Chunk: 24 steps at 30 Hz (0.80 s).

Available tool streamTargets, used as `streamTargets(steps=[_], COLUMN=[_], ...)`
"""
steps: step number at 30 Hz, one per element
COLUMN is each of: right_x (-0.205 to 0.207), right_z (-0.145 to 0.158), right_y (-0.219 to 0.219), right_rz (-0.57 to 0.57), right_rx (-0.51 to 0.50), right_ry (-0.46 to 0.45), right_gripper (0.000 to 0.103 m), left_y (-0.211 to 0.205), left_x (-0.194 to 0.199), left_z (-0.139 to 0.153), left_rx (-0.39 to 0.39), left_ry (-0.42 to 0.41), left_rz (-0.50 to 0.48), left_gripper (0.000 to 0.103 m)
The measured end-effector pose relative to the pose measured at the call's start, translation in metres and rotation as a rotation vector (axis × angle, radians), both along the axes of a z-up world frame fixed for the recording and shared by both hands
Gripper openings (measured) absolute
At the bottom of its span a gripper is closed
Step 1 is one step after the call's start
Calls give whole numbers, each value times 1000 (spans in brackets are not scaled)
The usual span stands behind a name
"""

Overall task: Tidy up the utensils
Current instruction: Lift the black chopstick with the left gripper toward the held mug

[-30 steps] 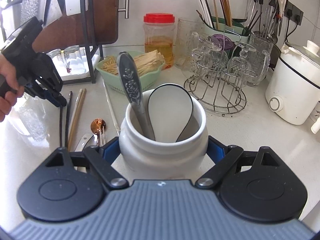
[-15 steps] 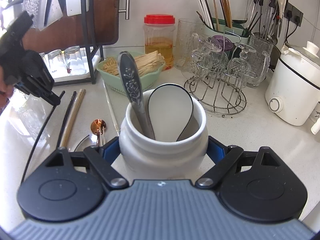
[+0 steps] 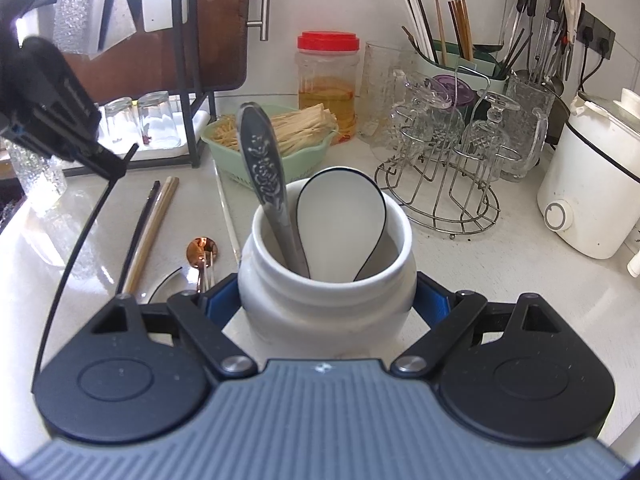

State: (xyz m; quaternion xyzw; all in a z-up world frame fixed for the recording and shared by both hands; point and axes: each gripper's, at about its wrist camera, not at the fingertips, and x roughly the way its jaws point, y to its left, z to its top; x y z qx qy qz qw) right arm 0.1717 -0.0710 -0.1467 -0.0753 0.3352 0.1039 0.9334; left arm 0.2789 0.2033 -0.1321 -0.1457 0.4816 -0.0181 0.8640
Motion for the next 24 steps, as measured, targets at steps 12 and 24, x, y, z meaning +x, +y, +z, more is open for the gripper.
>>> streamTargets(steps=[12, 24], right_x=[1, 2], right_z=[-1, -1], right_y=[-1, -3], right_rz=[35, 73], right_rx=[-1, 2], right_ry=[-4, -6], right_gripper=[91, 91], left_y=[-26, -51], left_x=[-12, -13], left_z=[49, 108], left_rx=[-55, -114], left_ry=[-114, -259], left_rz=[-39, -107], left_gripper=[5, 5])
